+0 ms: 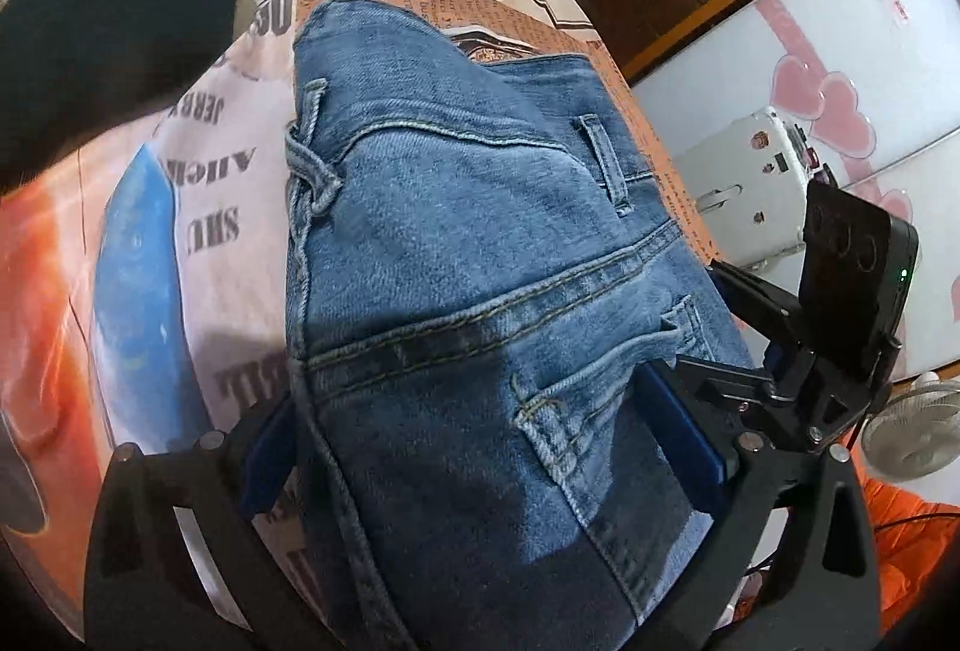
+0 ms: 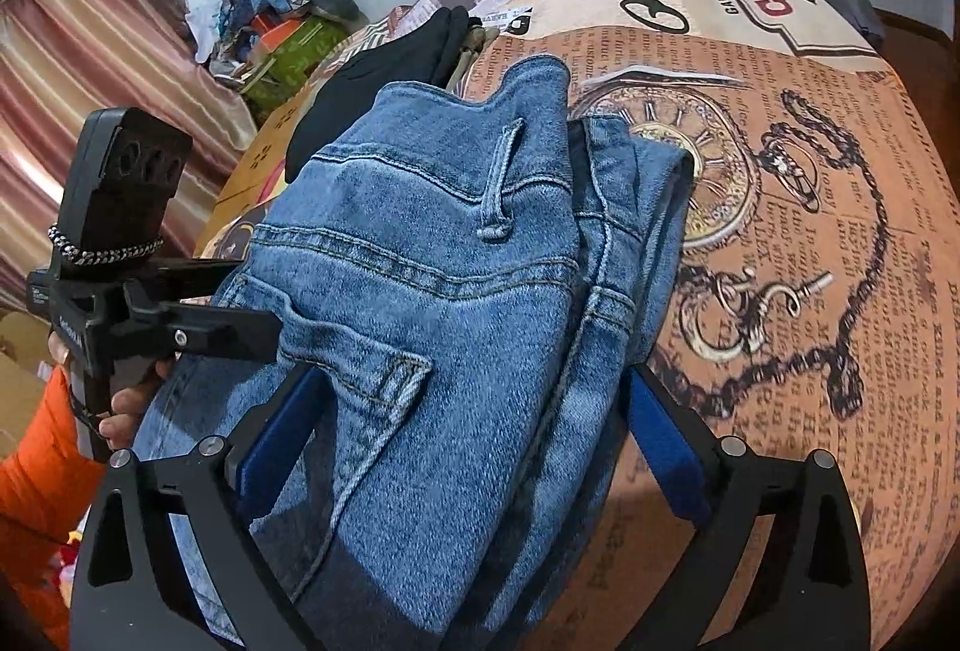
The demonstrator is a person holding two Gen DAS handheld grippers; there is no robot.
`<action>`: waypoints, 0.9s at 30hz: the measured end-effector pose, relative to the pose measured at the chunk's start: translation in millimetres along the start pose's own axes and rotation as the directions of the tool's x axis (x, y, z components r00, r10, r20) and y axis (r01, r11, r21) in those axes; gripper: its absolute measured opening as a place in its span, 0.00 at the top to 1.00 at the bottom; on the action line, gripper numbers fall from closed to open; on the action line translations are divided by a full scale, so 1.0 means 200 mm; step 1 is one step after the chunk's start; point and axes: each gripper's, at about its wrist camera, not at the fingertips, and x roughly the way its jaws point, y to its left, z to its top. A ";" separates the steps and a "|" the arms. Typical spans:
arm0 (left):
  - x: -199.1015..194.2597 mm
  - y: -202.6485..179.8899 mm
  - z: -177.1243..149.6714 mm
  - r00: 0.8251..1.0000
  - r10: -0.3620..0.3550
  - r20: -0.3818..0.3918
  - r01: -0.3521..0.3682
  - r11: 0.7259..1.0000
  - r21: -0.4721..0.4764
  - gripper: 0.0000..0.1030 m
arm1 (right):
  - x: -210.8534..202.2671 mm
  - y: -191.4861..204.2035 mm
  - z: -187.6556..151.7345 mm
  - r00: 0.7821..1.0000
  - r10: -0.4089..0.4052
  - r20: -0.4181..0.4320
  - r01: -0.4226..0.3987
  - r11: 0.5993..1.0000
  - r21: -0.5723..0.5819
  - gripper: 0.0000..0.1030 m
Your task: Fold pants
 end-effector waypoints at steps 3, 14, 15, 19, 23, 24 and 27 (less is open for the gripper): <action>0.01 0.00 0.03 1.000 0.001 0.002 -0.001 1.000 -0.002 0.00 | 0.01 -0.02 0.02 1.000 0.022 -0.009 -0.022 1.000 0.018 0.07; -0.08 -0.15 -0.03 0.986 0.133 0.102 -0.145 0.981 0.126 0.20 | -0.08 0.02 0.02 0.999 -0.015 0.032 0.015 1.000 -0.004 0.42; -0.09 -0.17 -0.04 0.984 0.141 0.108 -0.155 0.979 0.135 0.20 | -0.09 0.03 0.02 0.999 -0.024 0.035 0.024 1.000 -0.007 0.43; -0.14 -0.23 -0.06 0.972 0.177 0.157 -0.202 0.965 0.165 0.24 | -0.12 0.07 0.03 0.997 -0.056 0.051 0.058 0.998 -0.033 0.47; -0.21 -0.27 -0.07 0.961 0.183 0.206 -0.219 0.961 0.169 0.28 | -0.17 0.10 0.05 0.995 -0.059 0.079 0.062 0.997 -0.036 0.52; -0.23 -0.28 -0.08 0.959 0.184 0.218 -0.223 0.959 0.172 0.29 | -0.19 0.11 0.05 0.994 -0.059 0.087 0.062 0.997 -0.037 0.53; -0.30 -0.31 -0.09 0.945 0.197 0.261 -0.249 0.951 0.183 0.30 | -0.21 0.15 0.07 0.992 -0.071 0.109 0.078 0.995 -0.058 0.54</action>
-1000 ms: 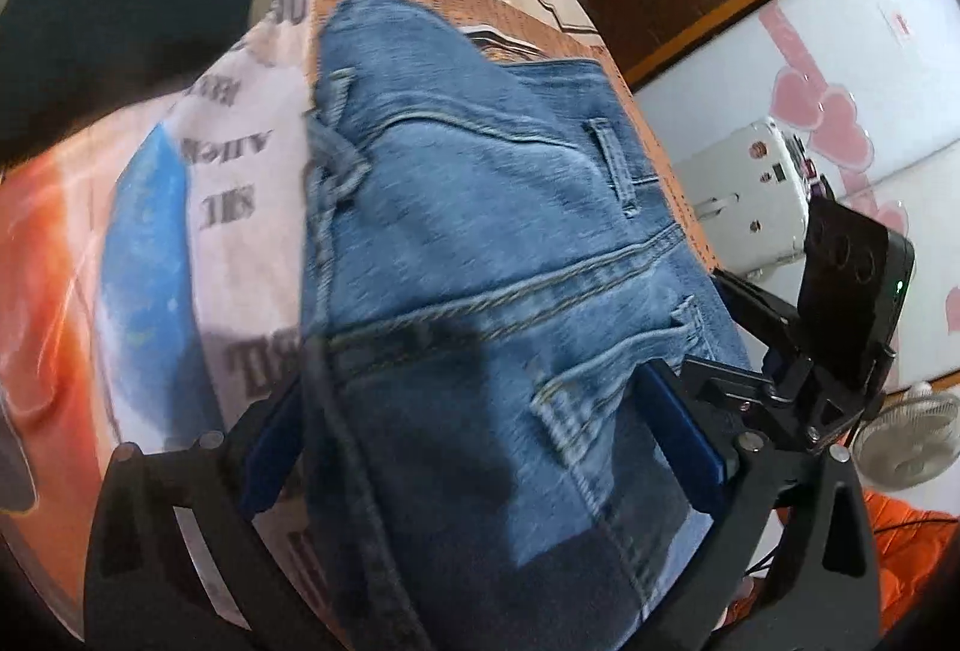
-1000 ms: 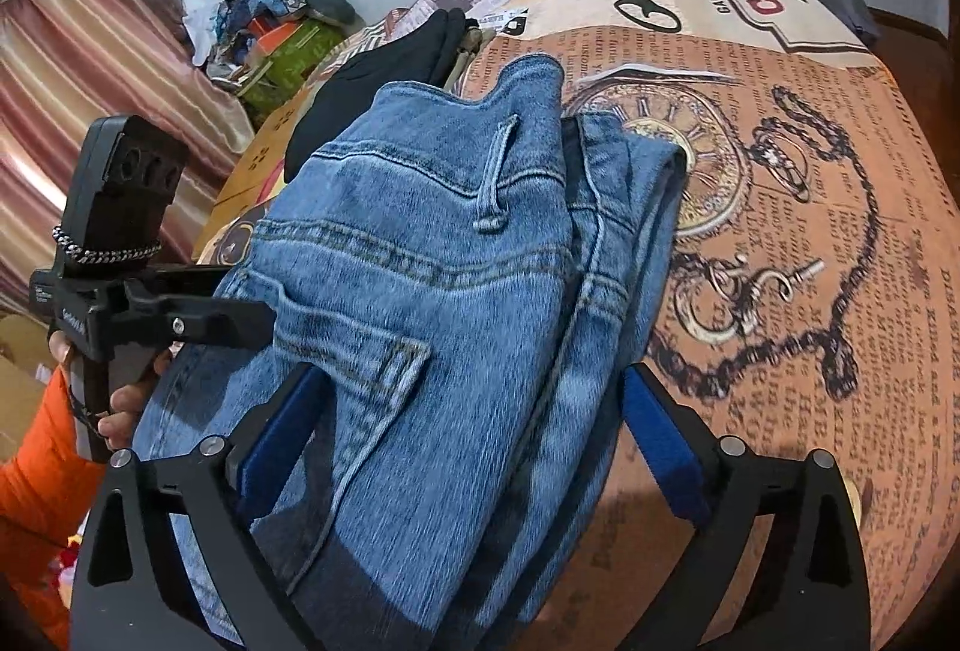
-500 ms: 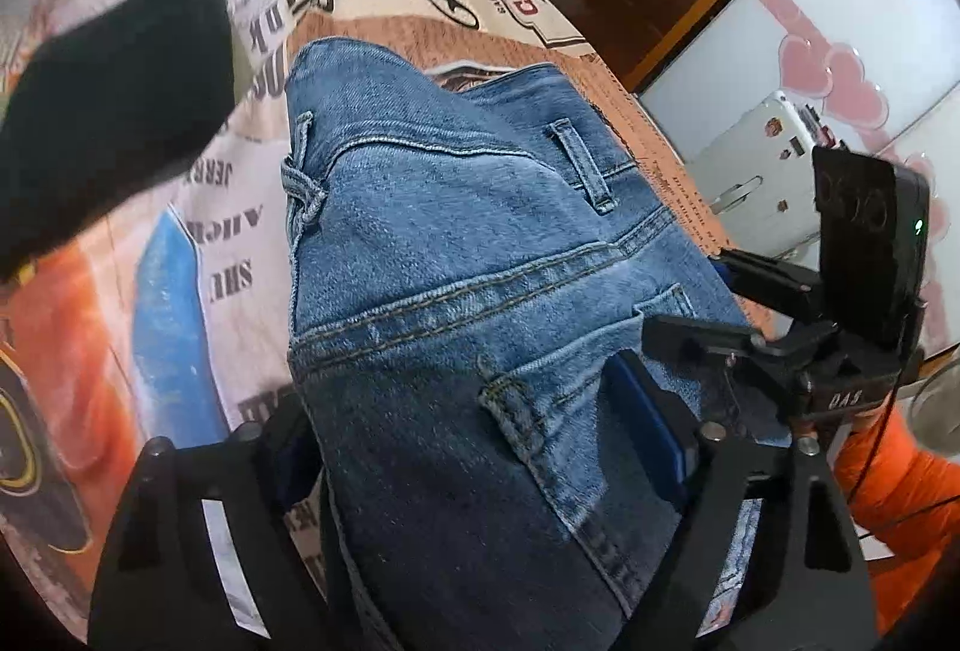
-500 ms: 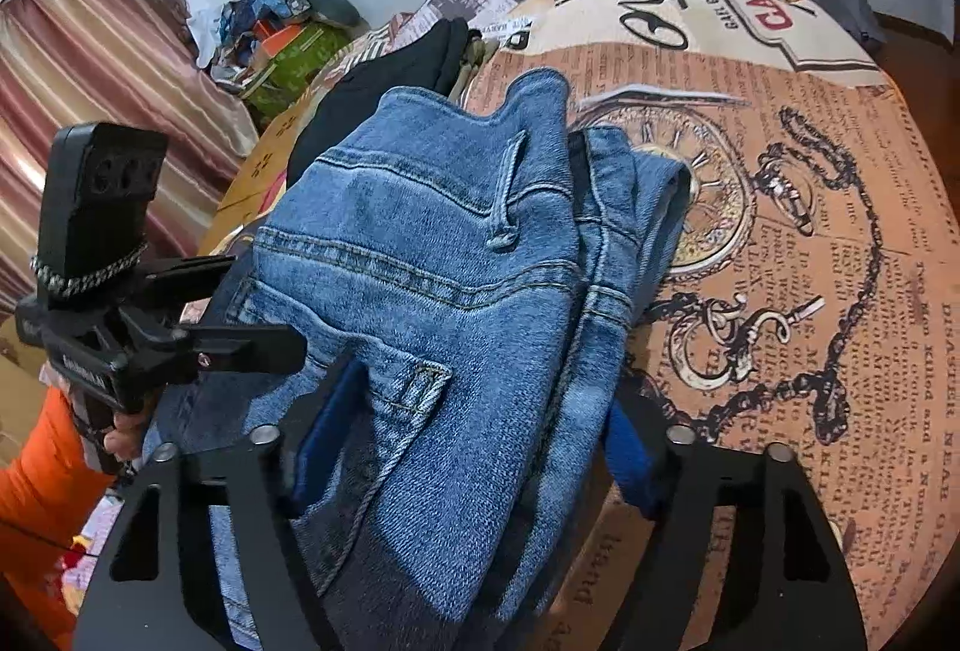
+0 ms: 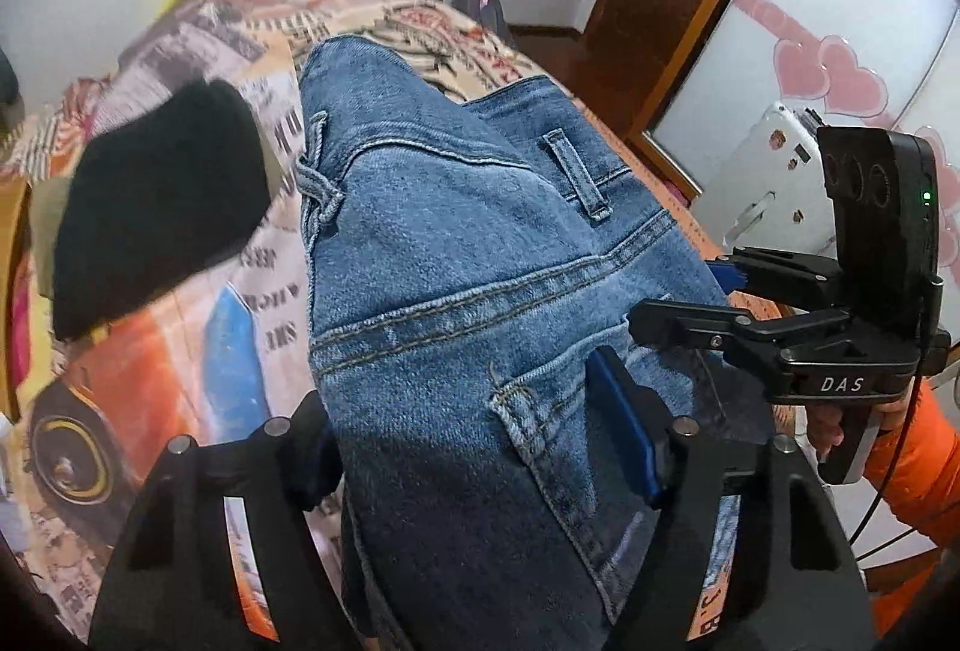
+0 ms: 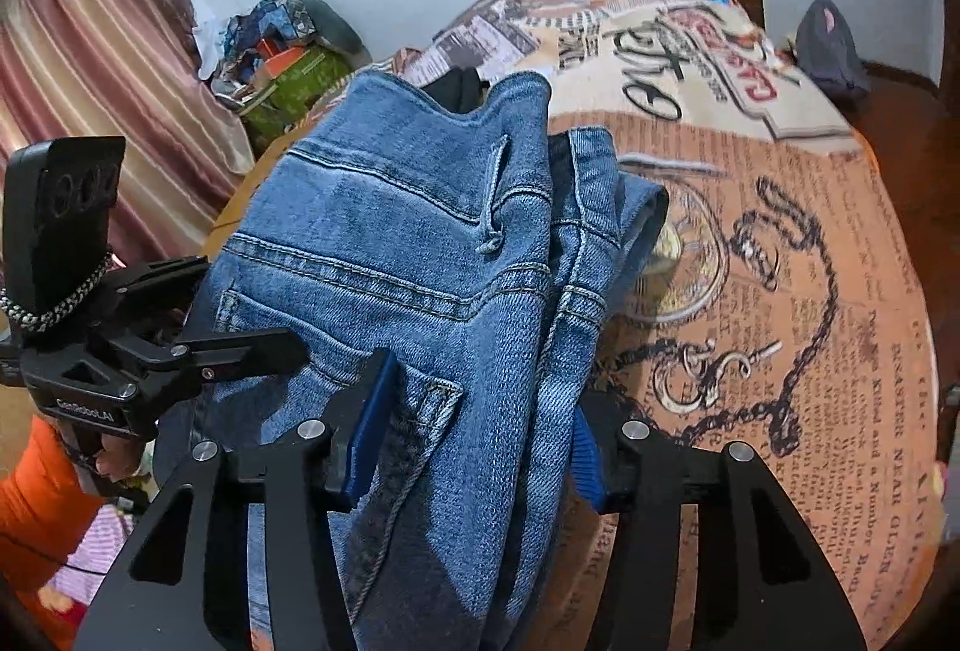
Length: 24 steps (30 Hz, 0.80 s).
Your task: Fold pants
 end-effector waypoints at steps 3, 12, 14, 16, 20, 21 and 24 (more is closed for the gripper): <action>-0.07 0.00 0.01 0.999 0.024 0.043 -0.024 1.000 0.008 0.31 | -0.03 0.06 0.04 1.000 -0.008 0.025 0.008 1.000 -0.027 0.54; -0.30 0.14 0.07 0.985 0.067 0.160 -0.065 0.998 -0.015 0.32 | -0.06 0.23 0.20 0.995 0.013 0.100 -0.002 0.995 -0.103 0.55; -0.35 0.19 0.09 0.980 0.083 0.179 -0.082 0.997 -0.018 0.32 | -0.04 0.27 0.24 0.994 0.019 0.109 -0.005 0.992 -0.125 0.55; -0.40 0.25 0.12 0.976 0.096 0.197 -0.093 0.995 -0.027 0.32 | -0.02 0.31 0.29 0.993 0.026 0.118 -0.008 0.989 -0.147 0.56; -0.46 0.37 0.16 0.964 0.126 0.234 -0.119 0.992 -0.043 0.32 | 0.04 0.40 0.42 0.988 0.042 0.145 -0.014 0.983 -0.185 0.56; -0.48 0.40 0.18 0.961 0.134 0.243 -0.127 0.991 -0.047 0.32 | 0.05 0.41 0.44 0.987 0.047 0.152 -0.017 0.981 -0.191 0.56; -0.51 0.51 0.21 0.950 0.150 0.273 -0.138 0.988 -0.063 0.32 | 0.12 0.46 0.53 0.984 0.046 0.170 -0.013 0.982 -0.188 0.56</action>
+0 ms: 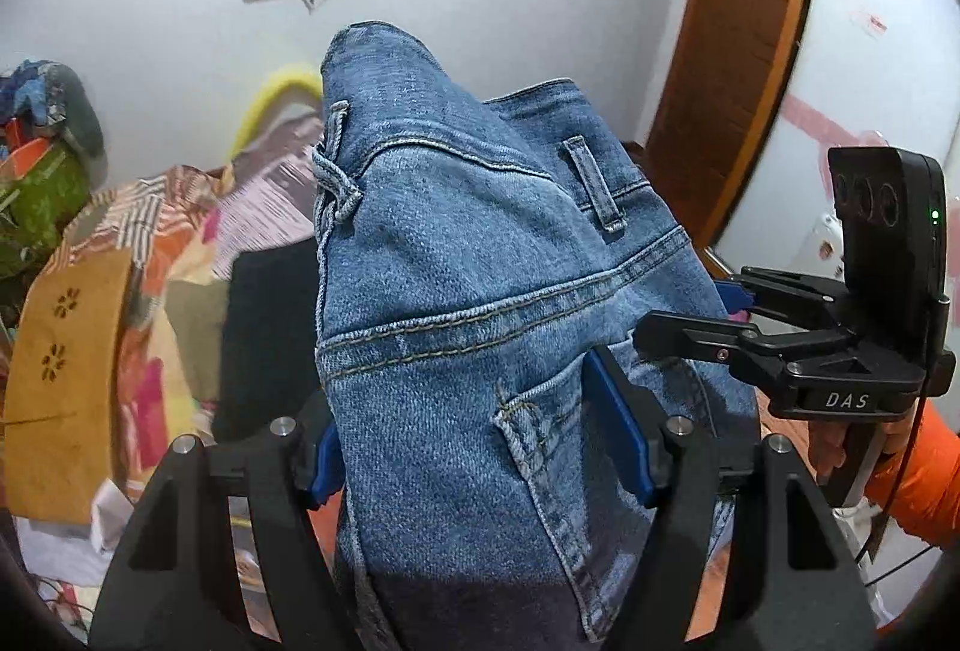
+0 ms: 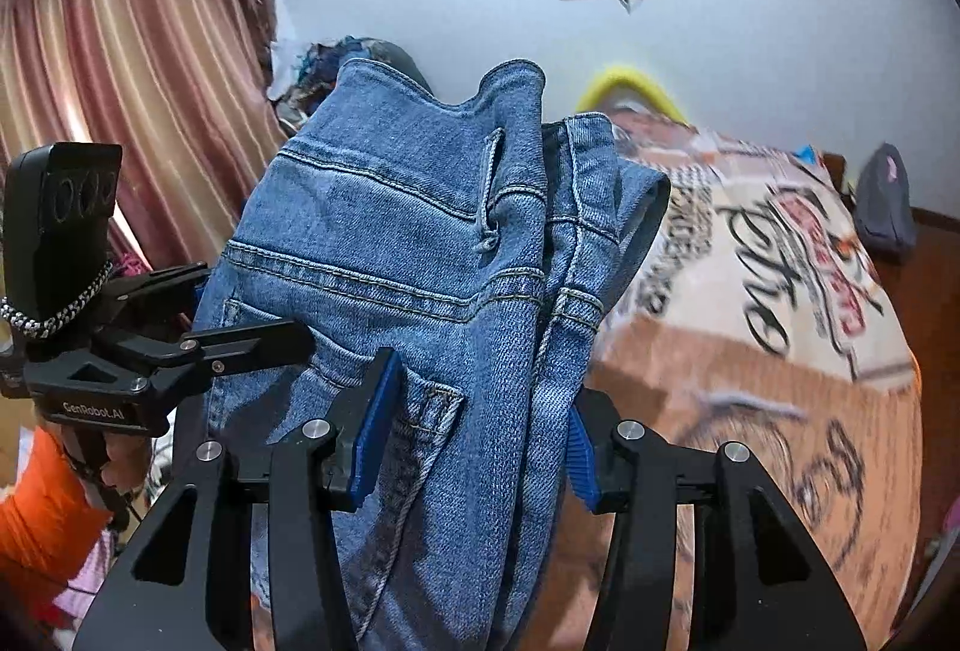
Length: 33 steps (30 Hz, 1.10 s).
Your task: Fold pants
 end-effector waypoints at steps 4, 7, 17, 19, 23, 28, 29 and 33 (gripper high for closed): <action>0.04 0.17 0.07 1.000 -0.012 0.019 0.013 0.999 -0.043 0.32 | 0.11 0.03 0.11 1.000 0.011 0.027 -0.010 1.000 -0.020 0.56; 0.10 0.30 0.12 0.999 -0.021 0.026 0.023 0.998 -0.060 0.32 | 0.21 0.05 0.19 0.999 0.014 0.038 -0.012 0.999 -0.035 0.56; 0.42 0.70 0.28 0.999 -0.029 0.028 0.031 0.995 -0.097 0.32 | 0.62 -0.02 0.36 0.999 0.000 0.039 0.000 1.000 -0.002 0.56; 0.50 0.78 0.30 0.999 -0.032 0.018 0.033 0.993 -0.113 0.32 | 0.70 -0.04 0.38 0.999 -0.006 0.033 0.006 1.000 0.000 0.56; 0.66 0.92 0.28 0.999 -0.035 0.006 0.035 0.985 -0.169 0.32 | 0.88 -0.09 0.41 1.000 -0.008 0.004 0.008 1.000 0.000 0.56; 0.94 1.09 0.19 0.996 -0.034 -0.079 0.011 0.962 -0.273 0.32 | 1.14 -0.18 0.40 0.997 -0.042 -0.064 0.044 0.999 0.032 0.58; 0.98 1.10 0.17 0.995 -0.025 -0.100 -0.004 0.960 -0.281 0.33 | 1.19 -0.21 0.39 0.995 -0.052 -0.086 0.056 0.998 0.042 0.58; 1.05 1.14 0.09 0.988 0.074 -0.135 -0.108 0.959 -0.263 0.35 | 1.28 -0.24 0.33 0.987 -0.094 -0.132 0.098 0.995 0.024 0.57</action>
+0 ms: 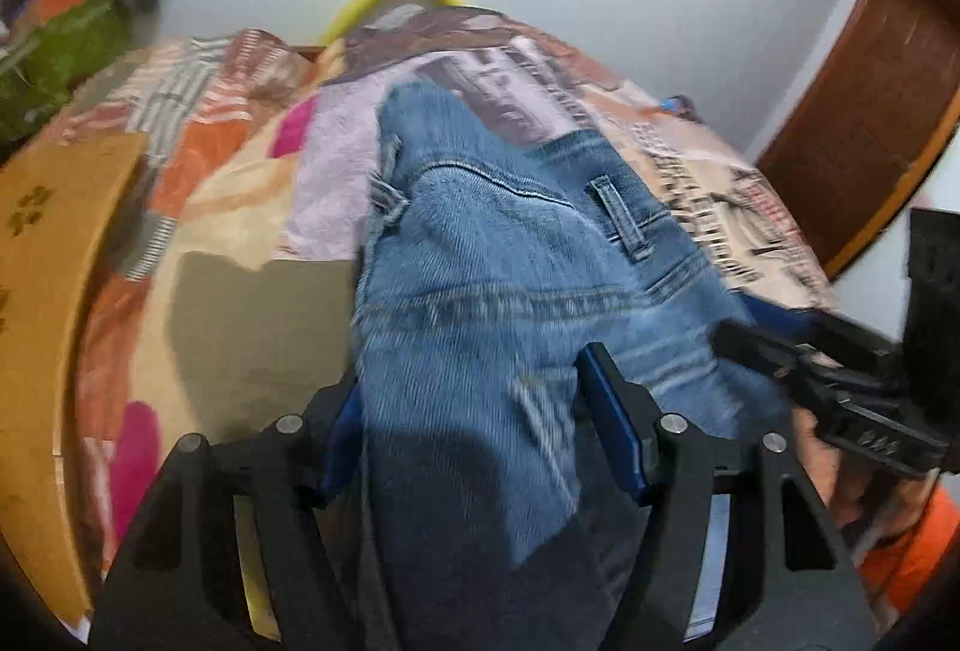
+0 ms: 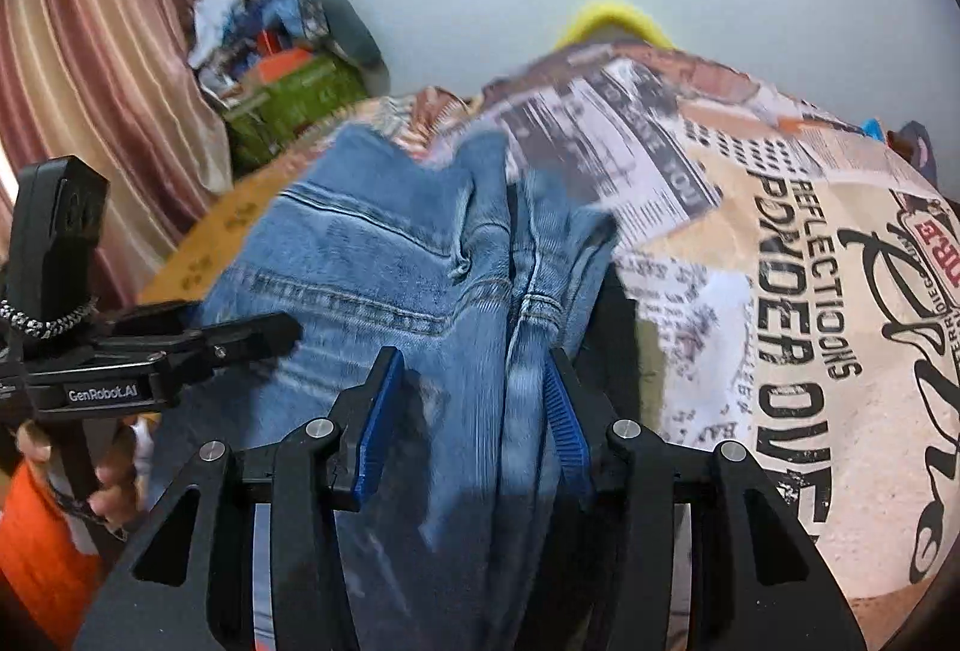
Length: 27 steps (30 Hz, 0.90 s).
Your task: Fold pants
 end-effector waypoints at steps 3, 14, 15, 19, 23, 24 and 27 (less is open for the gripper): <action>-0.05 0.02 0.00 1.000 -0.026 0.013 0.026 0.999 -0.022 0.35 | -0.03 -0.03 -0.04 1.000 -0.015 -0.001 0.015 1.000 -0.003 0.57; -0.52 -0.25 -0.04 0.969 0.177 0.171 -0.194 0.977 0.090 0.36 | -0.40 0.03 -0.04 0.994 -0.016 0.108 0.019 0.999 -0.034 0.57; -0.58 -0.29 -0.06 0.965 0.183 0.188 -0.203 0.975 0.093 0.36 | -0.45 0.05 -0.04 0.992 -0.012 0.124 0.017 0.999 -0.043 0.57; -0.87 -0.42 -0.10 0.949 0.178 0.261 -0.203 0.976 0.073 0.36 | -0.73 0.17 -0.05 0.980 0.021 0.197 -0.008 0.998 -0.070 0.57; -1.19 -0.57 -0.17 0.925 0.169 0.341 -0.206 0.976 0.076 0.36 | -1.07 0.33 -0.09 0.958 0.036 0.286 -0.004 0.994 -0.110 0.57; -1.27 -0.61 -0.19 0.921 0.156 0.357 -0.198 0.976 0.085 0.36 | -1.12 0.35 -0.10 0.953 0.038 0.299 -0.003 0.993 -0.117 0.57; -1.48 -0.73 -0.27 0.909 0.135 0.394 -0.190 0.976 0.103 0.36 | -1.35 0.45 -0.16 0.933 0.050 0.357 -0.003 0.991 -0.130 0.57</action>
